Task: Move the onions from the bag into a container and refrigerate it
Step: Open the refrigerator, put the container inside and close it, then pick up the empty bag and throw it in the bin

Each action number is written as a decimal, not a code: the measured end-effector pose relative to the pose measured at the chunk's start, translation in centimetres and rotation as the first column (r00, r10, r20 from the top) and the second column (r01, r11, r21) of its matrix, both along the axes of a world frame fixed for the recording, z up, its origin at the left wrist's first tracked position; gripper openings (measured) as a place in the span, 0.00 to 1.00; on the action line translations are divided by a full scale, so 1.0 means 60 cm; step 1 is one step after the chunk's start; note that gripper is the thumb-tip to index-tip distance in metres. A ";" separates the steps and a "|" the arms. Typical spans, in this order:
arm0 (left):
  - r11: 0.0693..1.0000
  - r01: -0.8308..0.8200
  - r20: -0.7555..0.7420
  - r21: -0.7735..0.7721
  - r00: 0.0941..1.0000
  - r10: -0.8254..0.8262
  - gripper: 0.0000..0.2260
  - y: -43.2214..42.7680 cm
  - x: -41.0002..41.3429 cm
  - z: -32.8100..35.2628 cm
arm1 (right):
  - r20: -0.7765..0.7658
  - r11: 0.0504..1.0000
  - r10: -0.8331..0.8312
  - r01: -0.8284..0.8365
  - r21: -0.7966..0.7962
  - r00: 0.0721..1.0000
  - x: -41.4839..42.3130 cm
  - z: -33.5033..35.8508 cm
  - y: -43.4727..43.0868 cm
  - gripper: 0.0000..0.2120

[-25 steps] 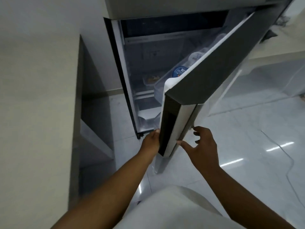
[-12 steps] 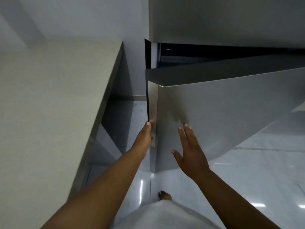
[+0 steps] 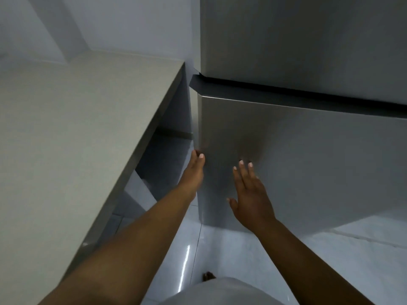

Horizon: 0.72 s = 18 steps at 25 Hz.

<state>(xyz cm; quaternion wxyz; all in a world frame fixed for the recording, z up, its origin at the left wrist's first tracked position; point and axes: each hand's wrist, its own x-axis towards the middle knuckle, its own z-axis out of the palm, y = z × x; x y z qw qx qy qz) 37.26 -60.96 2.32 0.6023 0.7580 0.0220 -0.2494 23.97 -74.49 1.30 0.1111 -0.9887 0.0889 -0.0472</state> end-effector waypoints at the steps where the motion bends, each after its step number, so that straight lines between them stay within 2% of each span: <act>1: 1.000 0.011 -0.004 0.001 1.000 -0.011 0.28 -0.008 0.001 -0.001 | -0.006 1.000 -0.006 0.006 0.001 1.000 0.008 0.000 -0.010 0.42; 4: 0.998 0.057 -0.017 0.031 0.998 -0.057 0.33 -0.024 0.009 0.006 | -0.027 1.000 -0.019 0.019 -0.005 0.999 0.028 0.001 -0.039 0.43; 8: 0.997 0.078 0.011 -0.007 0.997 -0.078 0.35 -0.017 0.016 0.021 | -0.048 0.999 0.033 -0.033 0.006 0.998 0.035 -0.007 -0.059 0.42; 12: 0.988 0.099 0.064 0.118 0.992 -0.107 0.36 0.030 -0.045 0.012 | -0.014 0.991 0.093 -0.091 0.100 0.996 0.033 -0.019 -0.043 0.40; 14: 0.987 0.098 0.059 0.129 0.993 -0.107 0.32 0.083 -0.090 -0.017 | -0.017 0.977 0.138 -0.133 0.169 0.990 0.025 -0.026 -0.017 0.38; 16: 0.990 0.047 0.016 0.131 0.999 -0.050 0.29 0.158 -0.142 -0.045 | -0.051 0.948 0.199 -0.179 0.262 0.979 0.008 -0.037 0.030 0.36; 18: 0.988 -0.072 -0.042 0.136 0.996 0.078 0.25 0.239 -0.194 -0.061 | -0.086 0.914 0.264 -0.220 0.341 0.961 -0.014 -0.045 0.091 0.33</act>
